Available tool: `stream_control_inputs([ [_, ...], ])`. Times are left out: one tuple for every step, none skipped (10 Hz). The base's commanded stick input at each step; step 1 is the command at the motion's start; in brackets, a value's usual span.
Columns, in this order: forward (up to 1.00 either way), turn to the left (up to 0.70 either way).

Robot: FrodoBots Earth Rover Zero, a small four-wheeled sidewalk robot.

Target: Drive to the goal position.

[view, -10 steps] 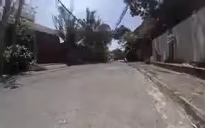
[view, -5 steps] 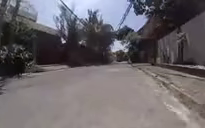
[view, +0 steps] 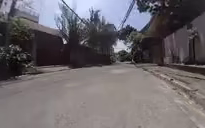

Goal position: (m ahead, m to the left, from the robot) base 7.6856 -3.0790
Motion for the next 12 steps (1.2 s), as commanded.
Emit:
stream_control_inputs([
  [1.0, -0.34],
  [1.0, -0.34],
  [1.0, -0.34],
  [1.0, -0.34],
  [1.0, -0.34],
  [1.0, -0.34],
  [1.0, -0.34],
  [1.0, -0.34],
  [1.0, -0.34],
  [1.0, -0.22],
  [1.0, 0.06],
  [1.0, 0.06],
])
